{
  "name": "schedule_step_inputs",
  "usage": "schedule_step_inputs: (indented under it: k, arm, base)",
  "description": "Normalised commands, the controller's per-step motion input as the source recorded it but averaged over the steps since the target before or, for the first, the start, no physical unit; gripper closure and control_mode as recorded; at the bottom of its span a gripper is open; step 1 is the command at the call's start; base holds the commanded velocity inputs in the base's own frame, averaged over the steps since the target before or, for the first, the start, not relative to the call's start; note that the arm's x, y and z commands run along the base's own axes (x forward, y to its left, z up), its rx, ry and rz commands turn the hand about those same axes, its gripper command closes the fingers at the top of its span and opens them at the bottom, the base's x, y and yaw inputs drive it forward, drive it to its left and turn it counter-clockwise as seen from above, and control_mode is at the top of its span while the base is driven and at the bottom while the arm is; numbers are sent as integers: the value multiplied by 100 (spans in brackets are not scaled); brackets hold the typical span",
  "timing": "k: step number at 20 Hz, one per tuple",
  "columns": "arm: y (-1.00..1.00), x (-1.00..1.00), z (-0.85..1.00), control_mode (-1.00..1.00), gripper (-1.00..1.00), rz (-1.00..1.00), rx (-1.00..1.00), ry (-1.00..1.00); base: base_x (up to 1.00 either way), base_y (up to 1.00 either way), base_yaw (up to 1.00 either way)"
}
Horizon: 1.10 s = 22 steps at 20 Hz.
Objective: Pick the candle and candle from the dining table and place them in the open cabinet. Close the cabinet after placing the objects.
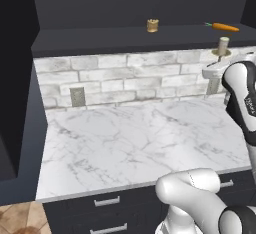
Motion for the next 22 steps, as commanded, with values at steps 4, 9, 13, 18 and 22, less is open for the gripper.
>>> schedule_step_inputs:
  k: [4,9,13,18,22]
  arm:
    - [0,-14,54,-100,100,0,13,0]
    - [0,-7,60,-100,100,1,10,0]
    - [0,-5,56,-100,100,2,9,0]
    - [0,0,39,-100,100,3,8,0]
    - [2,27,4,-100,100,3,4,0]
  base:
    - [0,0,0]
    - [0,0,0]
    - [0,0,0]
    - [0,0,0]
    - [0,0,0]
